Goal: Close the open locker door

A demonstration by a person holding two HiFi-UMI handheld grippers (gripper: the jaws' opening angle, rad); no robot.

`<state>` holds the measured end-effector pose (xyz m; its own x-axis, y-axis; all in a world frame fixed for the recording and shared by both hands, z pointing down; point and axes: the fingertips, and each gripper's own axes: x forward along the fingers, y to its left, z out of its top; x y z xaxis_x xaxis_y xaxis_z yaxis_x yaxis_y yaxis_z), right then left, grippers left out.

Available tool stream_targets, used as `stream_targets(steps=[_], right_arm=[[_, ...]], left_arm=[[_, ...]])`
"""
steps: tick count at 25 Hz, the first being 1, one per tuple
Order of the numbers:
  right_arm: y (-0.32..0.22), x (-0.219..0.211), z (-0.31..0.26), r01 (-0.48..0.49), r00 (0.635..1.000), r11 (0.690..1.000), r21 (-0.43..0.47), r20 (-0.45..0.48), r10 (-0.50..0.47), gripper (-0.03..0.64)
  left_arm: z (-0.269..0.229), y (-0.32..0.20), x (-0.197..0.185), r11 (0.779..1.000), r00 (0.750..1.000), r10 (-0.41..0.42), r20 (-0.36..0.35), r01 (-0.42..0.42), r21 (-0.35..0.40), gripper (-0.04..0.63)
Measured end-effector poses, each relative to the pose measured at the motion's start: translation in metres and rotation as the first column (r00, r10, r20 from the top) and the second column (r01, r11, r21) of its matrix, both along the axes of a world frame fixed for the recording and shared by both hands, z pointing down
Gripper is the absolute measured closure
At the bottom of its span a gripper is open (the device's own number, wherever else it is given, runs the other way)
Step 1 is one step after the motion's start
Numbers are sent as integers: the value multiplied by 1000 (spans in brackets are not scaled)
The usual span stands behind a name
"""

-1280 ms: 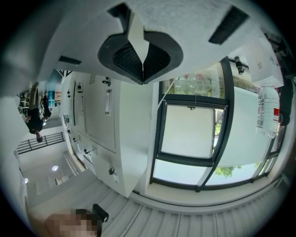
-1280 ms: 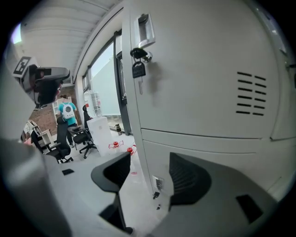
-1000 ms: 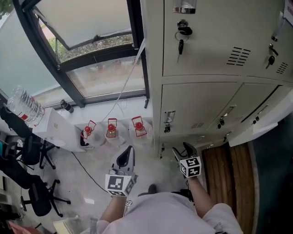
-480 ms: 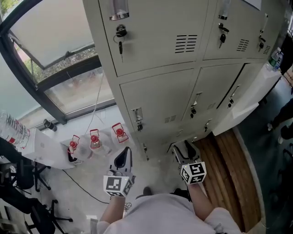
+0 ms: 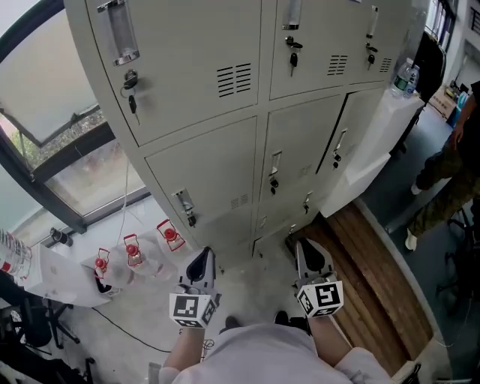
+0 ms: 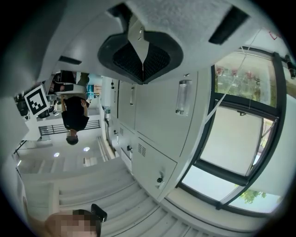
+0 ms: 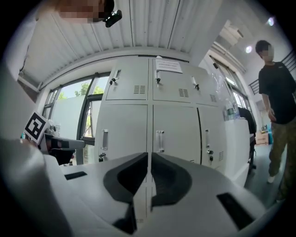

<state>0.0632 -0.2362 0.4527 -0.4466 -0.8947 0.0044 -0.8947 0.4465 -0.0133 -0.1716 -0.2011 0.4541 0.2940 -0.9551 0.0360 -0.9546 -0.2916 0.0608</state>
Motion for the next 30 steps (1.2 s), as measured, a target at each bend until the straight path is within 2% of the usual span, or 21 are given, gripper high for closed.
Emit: stream_targets(steps=[11,23,30], right_arm=[[15,46,-17,-70,997,997,28,20,69,604],[16,55,-16,-80,996,997,22,30,79,604],[18,49,-21,-63,998,997,48,24,62,604]], left_arm=[[-2,-14,54,996,996,85,5,-85,2,586],[-4,-16,65,995,995,102,18,-102,-4,586],[-3,-15,65,995,995,100,23,-100,-7,586]])
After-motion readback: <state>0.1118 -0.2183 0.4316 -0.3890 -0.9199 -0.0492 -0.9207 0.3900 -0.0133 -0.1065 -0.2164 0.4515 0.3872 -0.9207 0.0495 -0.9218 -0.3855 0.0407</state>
